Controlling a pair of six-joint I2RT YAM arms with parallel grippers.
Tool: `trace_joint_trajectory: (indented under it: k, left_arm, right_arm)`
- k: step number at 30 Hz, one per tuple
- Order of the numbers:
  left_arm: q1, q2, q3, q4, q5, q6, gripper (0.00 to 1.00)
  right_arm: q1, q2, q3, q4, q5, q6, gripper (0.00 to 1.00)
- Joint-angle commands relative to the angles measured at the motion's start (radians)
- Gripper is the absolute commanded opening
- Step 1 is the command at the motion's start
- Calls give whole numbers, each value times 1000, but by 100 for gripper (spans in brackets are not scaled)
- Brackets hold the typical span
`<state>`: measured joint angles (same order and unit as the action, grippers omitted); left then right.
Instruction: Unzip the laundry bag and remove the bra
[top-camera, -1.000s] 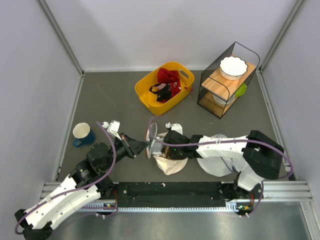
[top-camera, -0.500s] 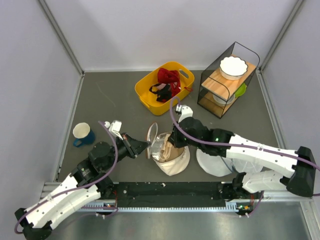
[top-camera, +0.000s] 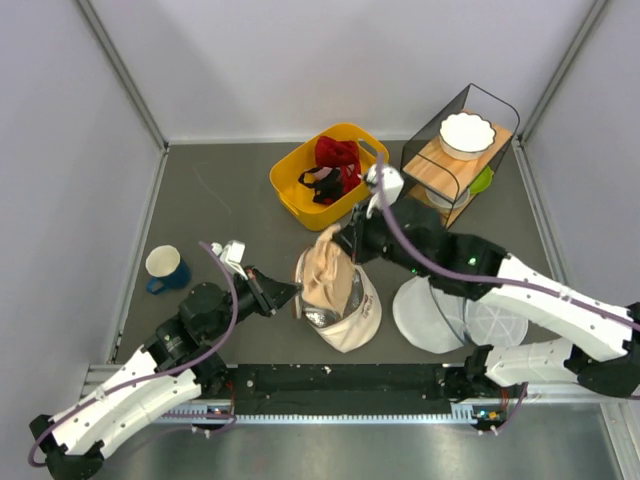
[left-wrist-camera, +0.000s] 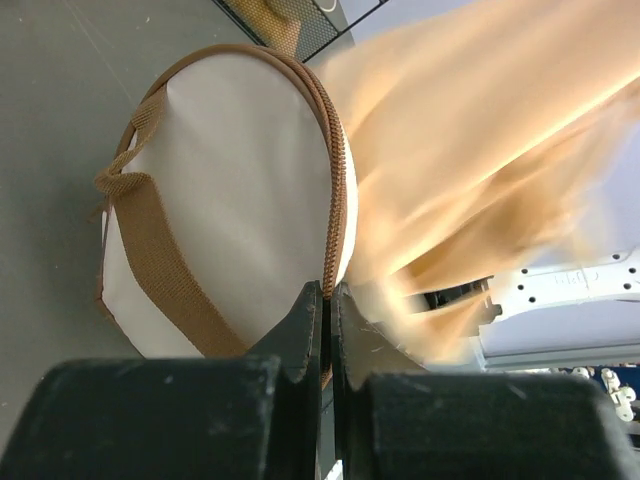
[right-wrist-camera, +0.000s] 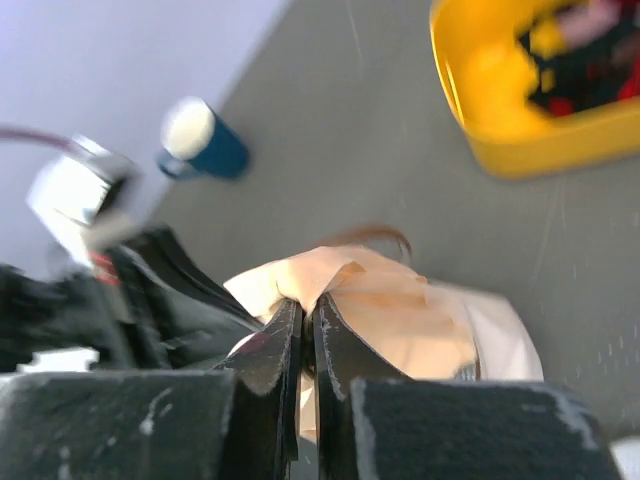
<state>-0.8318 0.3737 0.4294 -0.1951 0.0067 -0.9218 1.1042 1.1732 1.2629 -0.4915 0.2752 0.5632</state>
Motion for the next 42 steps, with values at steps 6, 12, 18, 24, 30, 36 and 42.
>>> trace_joint_trajectory:
  k: [6, 12, 18, 24, 30, 36, 42]
  left_arm:
    - [2, 16, 9, 40, 3, 0, 0]
    - [0, 14, 11, 37, 13, 0, 0]
    - [0, 4, 12, 19, 3, 4, 0]
    - [2, 21, 15, 13, 10, 11, 0]
    - [2, 33, 25, -9, 12, 11, 0]
    - [2, 2, 32, -49, -45, 1, 0]
    - [0, -21, 66, -142, -103, 3, 0]
  right_arm:
    - [0, 68, 394, 109, 71, -241, 0]
    - [-66, 150, 489, 160, 47, -290, 0]
    - [-159, 233, 536, 189, 35, -302, 0]
    - [-230, 341, 561, 274, 26, -333, 0]
    - [-316, 519, 642, 337, -17, -330, 0]
    - [-388, 709, 705, 341, -137, -260, 0]
    - [-408, 851, 704, 340, -223, -184, 0]
